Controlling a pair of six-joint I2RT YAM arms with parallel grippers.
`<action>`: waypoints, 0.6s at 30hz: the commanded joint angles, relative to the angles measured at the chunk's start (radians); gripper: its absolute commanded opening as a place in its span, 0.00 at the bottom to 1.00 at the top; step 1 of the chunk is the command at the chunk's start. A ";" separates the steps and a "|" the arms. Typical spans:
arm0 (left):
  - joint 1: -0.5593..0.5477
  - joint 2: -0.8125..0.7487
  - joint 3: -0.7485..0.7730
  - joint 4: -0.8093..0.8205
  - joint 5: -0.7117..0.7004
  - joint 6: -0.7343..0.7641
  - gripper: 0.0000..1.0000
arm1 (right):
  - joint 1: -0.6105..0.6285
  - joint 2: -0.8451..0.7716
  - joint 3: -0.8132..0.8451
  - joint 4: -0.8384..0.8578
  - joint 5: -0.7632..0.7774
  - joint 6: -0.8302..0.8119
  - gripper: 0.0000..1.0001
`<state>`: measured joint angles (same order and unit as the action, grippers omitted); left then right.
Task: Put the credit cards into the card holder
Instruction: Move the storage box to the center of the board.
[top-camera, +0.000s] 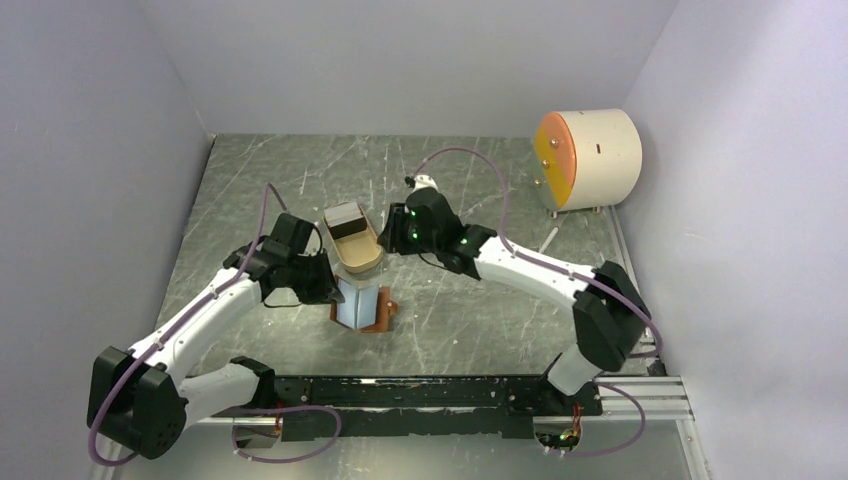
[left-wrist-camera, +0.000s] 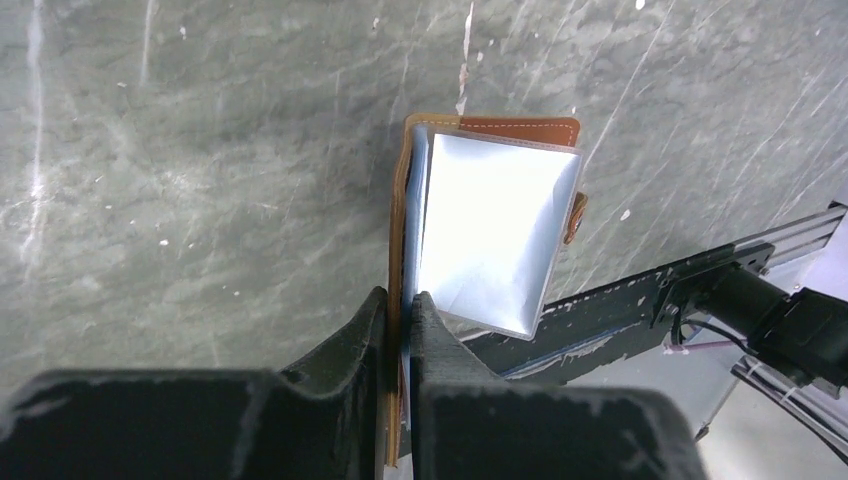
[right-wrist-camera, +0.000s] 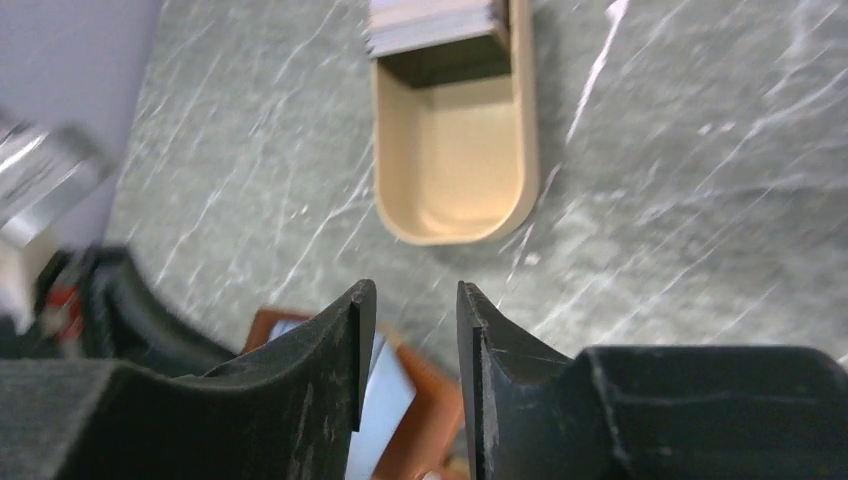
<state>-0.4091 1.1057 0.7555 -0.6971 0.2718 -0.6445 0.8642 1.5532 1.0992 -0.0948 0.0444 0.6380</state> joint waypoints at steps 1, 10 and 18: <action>0.006 -0.042 0.062 -0.117 -0.040 0.049 0.09 | -0.050 0.121 0.114 -0.057 0.054 -0.086 0.40; 0.006 -0.077 0.061 -0.111 -0.038 0.085 0.09 | -0.075 0.394 0.365 -0.129 0.060 -0.129 0.39; 0.006 -0.100 0.058 -0.103 -0.019 0.096 0.09 | -0.074 0.571 0.526 -0.208 0.017 -0.126 0.37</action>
<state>-0.4091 1.0397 0.7883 -0.7982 0.2462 -0.5644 0.7921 2.0789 1.5604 -0.2516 0.0803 0.5259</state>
